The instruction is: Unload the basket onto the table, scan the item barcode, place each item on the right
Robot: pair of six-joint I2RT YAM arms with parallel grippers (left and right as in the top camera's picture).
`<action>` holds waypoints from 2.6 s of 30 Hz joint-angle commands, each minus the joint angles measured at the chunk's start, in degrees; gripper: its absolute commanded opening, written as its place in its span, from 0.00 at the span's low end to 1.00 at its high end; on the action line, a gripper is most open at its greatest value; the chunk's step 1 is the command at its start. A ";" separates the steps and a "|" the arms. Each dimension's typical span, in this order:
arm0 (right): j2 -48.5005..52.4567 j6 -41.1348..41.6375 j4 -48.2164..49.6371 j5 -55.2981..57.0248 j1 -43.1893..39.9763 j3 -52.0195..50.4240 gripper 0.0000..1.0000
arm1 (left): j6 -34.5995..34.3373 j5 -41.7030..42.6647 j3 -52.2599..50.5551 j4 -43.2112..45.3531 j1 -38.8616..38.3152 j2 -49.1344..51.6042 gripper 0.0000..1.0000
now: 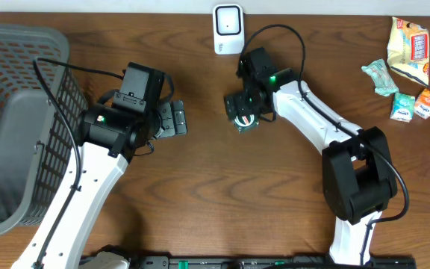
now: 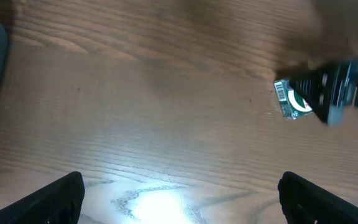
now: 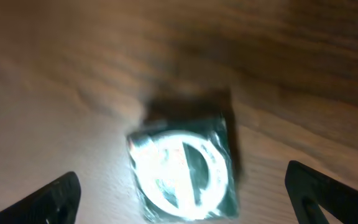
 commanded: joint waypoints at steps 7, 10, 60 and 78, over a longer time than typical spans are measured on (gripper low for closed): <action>0.55 22.99 1.46 -18.51 -0.26 -0.31 0.90 | 0.33 0.31 0.87 0.00 -0.22 -0.11 0.98; 0.55 31.80 -1.18 -18.51 -0.81 -0.31 0.99 | 0.33 0.31 0.87 0.00 -0.24 -0.11 0.98; 7.72 61.99 -4.13 10.29 2.67 -0.50 0.86 | 0.33 0.31 0.87 0.00 -0.24 -0.11 0.98; 7.61 42.77 -10.62 10.47 -0.04 -0.31 0.82 | 0.33 0.31 0.87 0.00 -0.22 -0.11 0.98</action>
